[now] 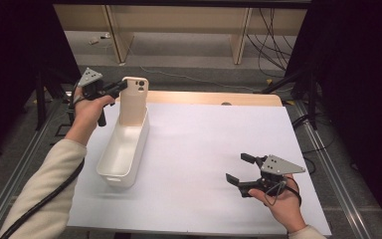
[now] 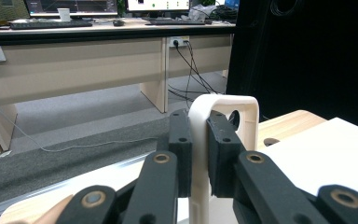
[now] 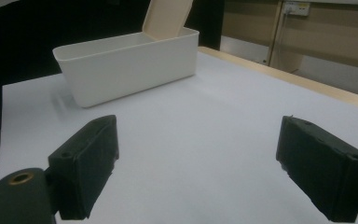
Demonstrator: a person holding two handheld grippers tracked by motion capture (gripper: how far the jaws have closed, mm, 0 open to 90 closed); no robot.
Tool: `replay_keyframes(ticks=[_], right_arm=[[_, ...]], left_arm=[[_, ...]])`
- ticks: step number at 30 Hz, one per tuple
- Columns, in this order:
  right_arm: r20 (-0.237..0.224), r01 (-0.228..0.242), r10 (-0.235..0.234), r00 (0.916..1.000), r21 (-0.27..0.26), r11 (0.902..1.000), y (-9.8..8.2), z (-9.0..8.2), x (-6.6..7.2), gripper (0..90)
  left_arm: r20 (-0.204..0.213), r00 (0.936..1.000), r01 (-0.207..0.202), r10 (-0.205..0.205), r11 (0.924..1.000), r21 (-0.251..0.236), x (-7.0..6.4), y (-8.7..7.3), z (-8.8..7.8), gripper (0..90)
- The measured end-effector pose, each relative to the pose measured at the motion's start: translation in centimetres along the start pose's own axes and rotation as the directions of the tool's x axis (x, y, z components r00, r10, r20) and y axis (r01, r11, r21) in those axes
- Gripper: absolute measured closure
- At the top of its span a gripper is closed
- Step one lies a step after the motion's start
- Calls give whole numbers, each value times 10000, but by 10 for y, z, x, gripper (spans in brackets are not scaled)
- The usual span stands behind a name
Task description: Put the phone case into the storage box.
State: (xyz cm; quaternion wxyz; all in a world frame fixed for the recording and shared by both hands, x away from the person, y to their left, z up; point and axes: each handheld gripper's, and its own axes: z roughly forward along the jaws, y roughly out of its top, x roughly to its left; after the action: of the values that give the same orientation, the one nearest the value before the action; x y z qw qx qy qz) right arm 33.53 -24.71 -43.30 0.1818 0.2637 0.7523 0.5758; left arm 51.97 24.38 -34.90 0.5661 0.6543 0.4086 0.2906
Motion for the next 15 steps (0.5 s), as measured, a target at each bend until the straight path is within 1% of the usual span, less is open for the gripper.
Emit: replay_keyframes(ticks=[5, 7, 8, 9, 10, 11, 12, 13, 14, 15], right_arm=[[7, -8, 8, 10000, -46, 10000, 0, 1, 0, 143], [-35, -114, 114, 9999, 7, 9999, 0, 0, 0, 143], [-36, -93, 93, 10000, 53, 9999, 0, 0, 0, 143], [9, -11, 11, 10000, -61, 10000, 0, 0, 0, 143], [143, 20, -25, 9999, 345, 9994, 1, -3, 0, 143], [136, 18, -22, 9999, 345, 9994, 1, -3, 0, 143], [65, -169, 166, 9998, 500, 9986, 1, -4, 1, 143], [65, -165, 162, 9998, 493, 9986, 1, -4, 1, 142], [63, -169, 166, 9998, 492, 9986, 1, -4, 1, 143], [6, -188, 188, 9998, 310, 9993, 1, -3, 1, 143]], left_arm=[[6, 10000, -13, 13, 10000, 26, 0, 0, 1, 816], [-3, 10000, -9, 9, 10000, 24, 1, -1, 1, 816], [-3, 10000, 7, -7, 10000, 25, 1, -1, 2, 816], [-27, 10000, 13, -12, 10000, 40, 1, -1, 2, 816], [-15, 10000, 11, -11, 10000, 58, 2, -2, 2, 816], [-39, 10000, 25, -25, 10000, 55, 3, -2, 3, 816], [6, 9999, 144, -144, 9999, 89, 3, -3, 3, 816], [203, 9993, 323, -325, 9994, 96, 1, -3, 4, 816], [229, 9989, 396, -398, 9992, 99, 1, -4, 4, 816], [262, 9987, 444, -447, 9990, 107, 1, -4, 4, 816]])
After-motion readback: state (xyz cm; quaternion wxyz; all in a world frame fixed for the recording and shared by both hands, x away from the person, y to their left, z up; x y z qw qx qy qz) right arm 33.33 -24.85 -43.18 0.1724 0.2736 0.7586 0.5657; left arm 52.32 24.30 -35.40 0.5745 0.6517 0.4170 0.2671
